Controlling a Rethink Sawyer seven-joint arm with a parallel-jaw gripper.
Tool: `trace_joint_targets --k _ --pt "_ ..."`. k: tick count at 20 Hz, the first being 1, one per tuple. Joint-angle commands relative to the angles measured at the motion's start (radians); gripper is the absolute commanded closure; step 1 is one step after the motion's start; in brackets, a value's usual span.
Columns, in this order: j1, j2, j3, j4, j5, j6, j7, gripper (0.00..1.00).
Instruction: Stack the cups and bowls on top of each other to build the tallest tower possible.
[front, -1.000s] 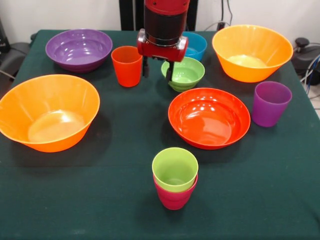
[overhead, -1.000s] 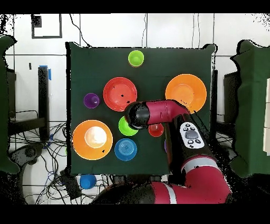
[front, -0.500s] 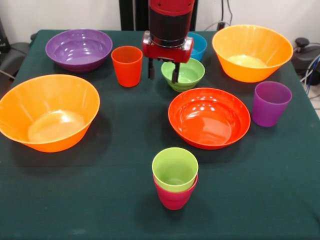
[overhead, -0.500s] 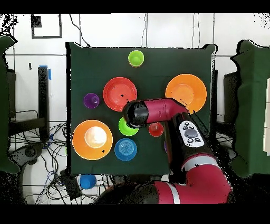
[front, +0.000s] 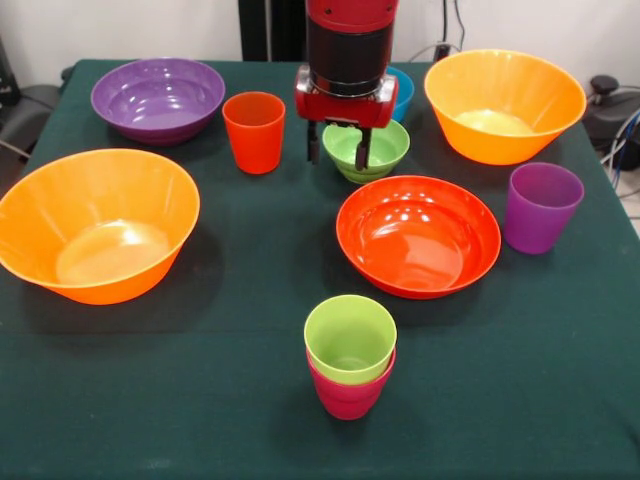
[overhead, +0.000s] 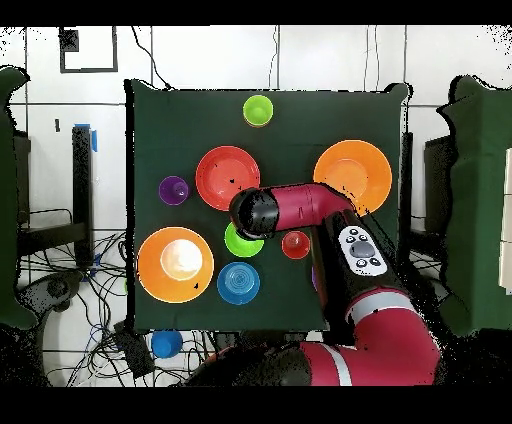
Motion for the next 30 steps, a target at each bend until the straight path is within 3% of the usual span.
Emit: trace_joint_targets --k 1,17,25,30 --pt "-0.033 0.073 0.107 0.021 -0.099 0.097 -0.291 0.00" --pt "-0.152 0.025 0.201 0.046 -0.133 0.178 -0.372 0.00" --pt "-0.238 -0.097 0.288 0.134 -0.121 0.269 -0.447 0.00" --pt "-0.253 -0.177 0.333 0.229 -0.126 0.245 -0.439 0.00"
